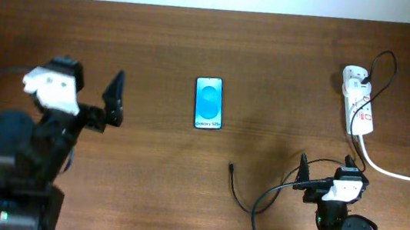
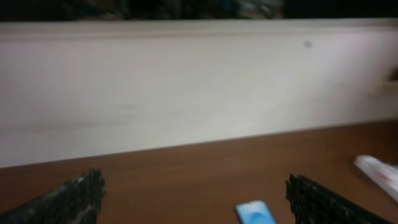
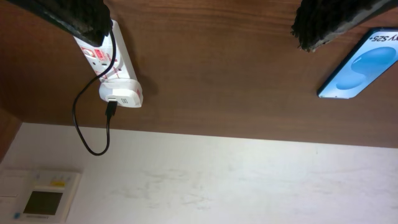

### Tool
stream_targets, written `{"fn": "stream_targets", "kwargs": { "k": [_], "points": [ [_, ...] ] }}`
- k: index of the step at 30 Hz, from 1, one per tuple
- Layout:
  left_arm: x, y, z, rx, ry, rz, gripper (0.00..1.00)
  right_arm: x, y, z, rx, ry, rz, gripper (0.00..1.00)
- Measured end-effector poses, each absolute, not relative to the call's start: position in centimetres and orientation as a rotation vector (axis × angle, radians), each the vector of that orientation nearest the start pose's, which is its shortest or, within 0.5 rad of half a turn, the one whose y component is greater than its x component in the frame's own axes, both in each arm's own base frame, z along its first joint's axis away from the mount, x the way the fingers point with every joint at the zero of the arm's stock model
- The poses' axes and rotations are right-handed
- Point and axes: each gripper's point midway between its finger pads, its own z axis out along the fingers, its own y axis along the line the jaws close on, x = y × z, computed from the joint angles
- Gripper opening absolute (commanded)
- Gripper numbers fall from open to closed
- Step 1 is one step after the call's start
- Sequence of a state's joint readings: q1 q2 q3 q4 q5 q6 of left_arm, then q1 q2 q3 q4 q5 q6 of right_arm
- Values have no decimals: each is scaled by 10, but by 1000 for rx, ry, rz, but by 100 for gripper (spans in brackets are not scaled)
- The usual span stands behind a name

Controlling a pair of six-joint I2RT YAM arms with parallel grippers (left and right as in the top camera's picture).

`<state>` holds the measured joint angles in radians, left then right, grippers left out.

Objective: Plug charger to phone and switch on socket
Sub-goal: 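Move the left gripper forward over the Galaxy phone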

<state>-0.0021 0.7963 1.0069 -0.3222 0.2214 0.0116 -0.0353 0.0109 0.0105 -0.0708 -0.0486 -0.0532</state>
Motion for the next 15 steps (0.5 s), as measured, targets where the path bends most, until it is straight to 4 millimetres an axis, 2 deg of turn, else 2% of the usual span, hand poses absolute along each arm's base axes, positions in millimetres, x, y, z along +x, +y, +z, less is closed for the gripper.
{"fn": "stream_targets", "kwargs": {
  "k": [5,7,10,12,15],
  "points": [
    [319,-75,368,337,1724,-388,99,246,0,159,-52,1641,-28,98],
    [323,-81,362,360,1740,-425,99,246,0,159,-51,1641,-27,98],
    [324,-83,368,355,1760,-456,99,246,0,159,-52,1641,-27,98],
    [327,-84,381,347,1772,-473,99,246,0,159,-52,1641,-27,98],
    [331,-85,380,318,1890,-510,99,246,0,159,-52,1641,-28,98]
  ]
}}
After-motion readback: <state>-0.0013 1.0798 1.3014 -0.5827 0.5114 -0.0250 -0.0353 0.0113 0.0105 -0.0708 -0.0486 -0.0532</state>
